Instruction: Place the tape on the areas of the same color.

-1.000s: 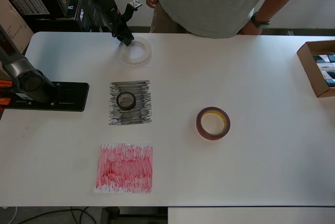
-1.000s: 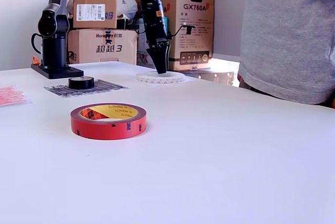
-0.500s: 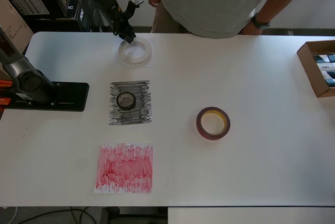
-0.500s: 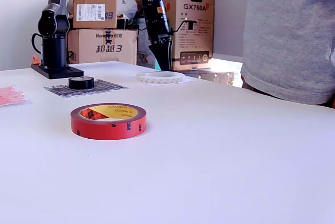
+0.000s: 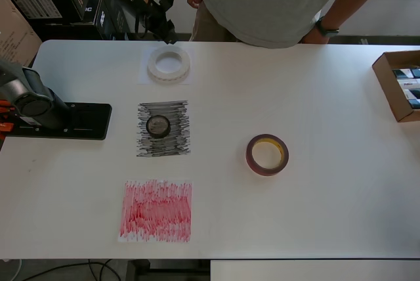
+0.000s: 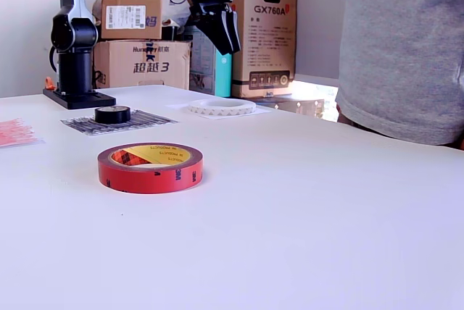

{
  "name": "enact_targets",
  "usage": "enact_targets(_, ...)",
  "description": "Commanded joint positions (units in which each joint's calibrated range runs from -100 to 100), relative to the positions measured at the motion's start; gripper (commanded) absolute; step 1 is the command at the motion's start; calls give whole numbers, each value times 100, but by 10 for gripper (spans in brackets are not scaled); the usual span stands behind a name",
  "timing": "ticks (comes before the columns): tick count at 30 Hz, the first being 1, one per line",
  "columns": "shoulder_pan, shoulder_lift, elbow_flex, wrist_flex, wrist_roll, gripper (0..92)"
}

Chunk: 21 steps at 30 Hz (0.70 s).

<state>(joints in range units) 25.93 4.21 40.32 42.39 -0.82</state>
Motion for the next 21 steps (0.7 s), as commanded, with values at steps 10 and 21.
enact_targets(10, -2403, -383, -1338, 891, -915, 448)
enact_targets(21, -3326, 1291, -3255, 984, -875, 452)
